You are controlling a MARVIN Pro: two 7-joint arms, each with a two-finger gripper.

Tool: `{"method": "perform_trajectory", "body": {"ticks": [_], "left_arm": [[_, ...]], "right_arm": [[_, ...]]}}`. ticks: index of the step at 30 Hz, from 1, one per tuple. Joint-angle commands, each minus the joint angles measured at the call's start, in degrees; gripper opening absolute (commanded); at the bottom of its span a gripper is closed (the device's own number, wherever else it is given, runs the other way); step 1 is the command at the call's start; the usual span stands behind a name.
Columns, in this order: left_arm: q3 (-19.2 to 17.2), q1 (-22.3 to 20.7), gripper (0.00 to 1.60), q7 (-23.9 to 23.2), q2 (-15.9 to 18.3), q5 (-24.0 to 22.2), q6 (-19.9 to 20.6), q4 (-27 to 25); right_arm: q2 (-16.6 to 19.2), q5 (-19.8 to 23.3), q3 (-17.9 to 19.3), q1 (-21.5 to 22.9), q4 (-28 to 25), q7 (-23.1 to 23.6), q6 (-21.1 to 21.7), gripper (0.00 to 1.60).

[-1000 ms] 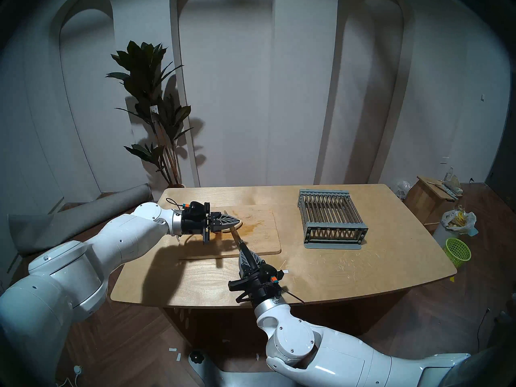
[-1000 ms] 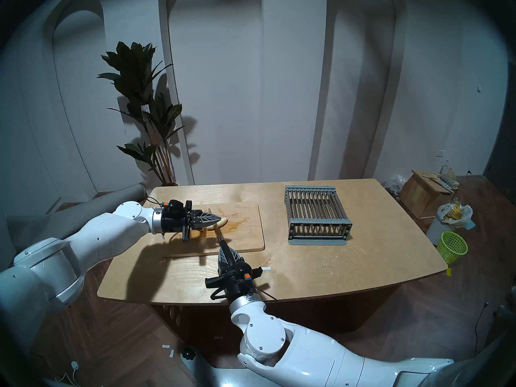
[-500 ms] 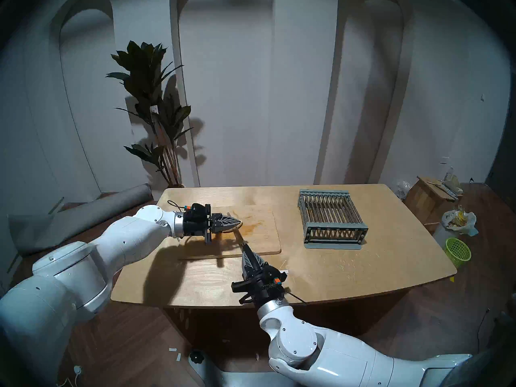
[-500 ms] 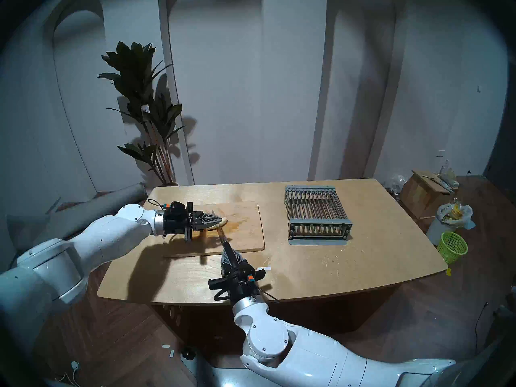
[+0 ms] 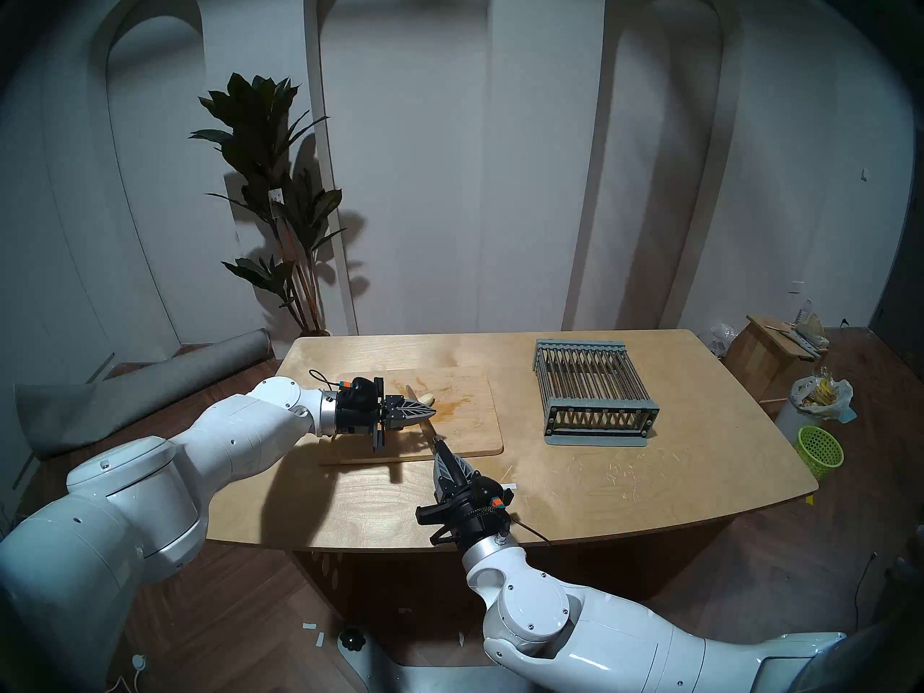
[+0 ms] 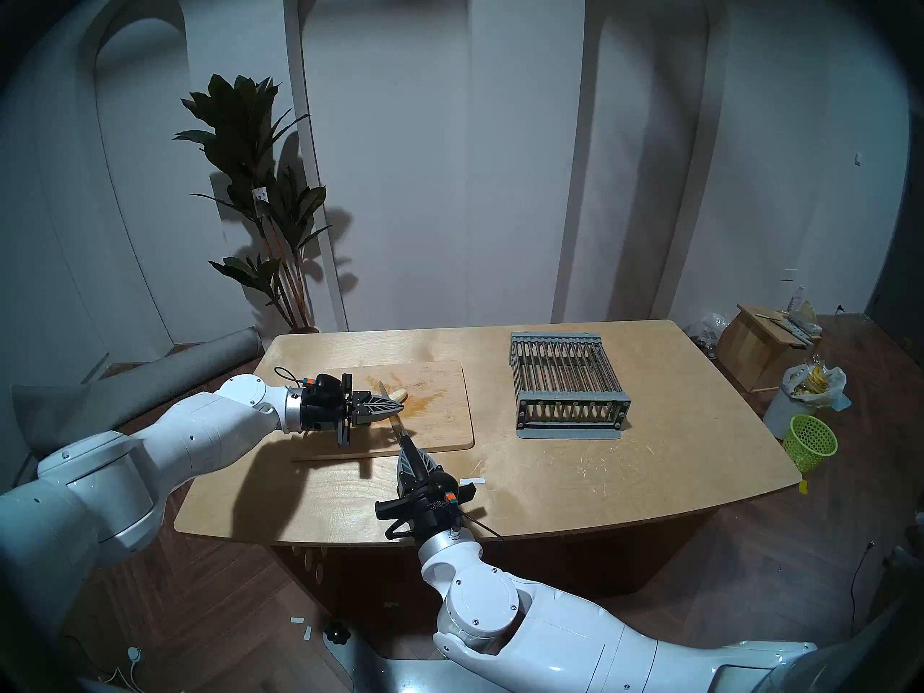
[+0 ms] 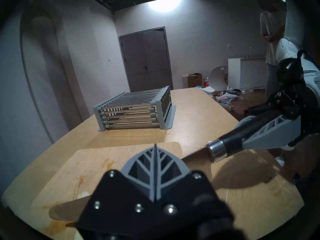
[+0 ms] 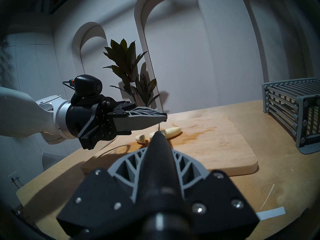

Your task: Cut the banana into four pieces on the cutting board

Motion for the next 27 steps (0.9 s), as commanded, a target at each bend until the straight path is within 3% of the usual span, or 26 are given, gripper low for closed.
{"method": "perform_trajectory", "body": {"ticks": [1,18,22,27], "left_arm": [[0.5,-1.3,0.0,-5.85,-0.28,-0.02,-0.51,0.36],[11.67,-4.19,0.0,-2.7,2.82,8.98,-3.13,-5.06],[12.22,-4.68,0.0,-2.53,3.22,8.2,-3.61,-5.73],[9.94,-5.09,0.0,-2.07,3.78,3.54,-2.43,-6.29]], "right_arm": [[-0.92,0.22,0.3,0.78,-0.7,0.31,-0.34,0.0],[-1.81,0.79,-0.02,1.75,0.53,1.02,0.29,0.0],[-1.88,0.76,0.06,1.95,0.49,1.07,0.35,0.0],[-1.93,0.84,0.1,2.0,0.48,1.07,0.35,0.0]]}}
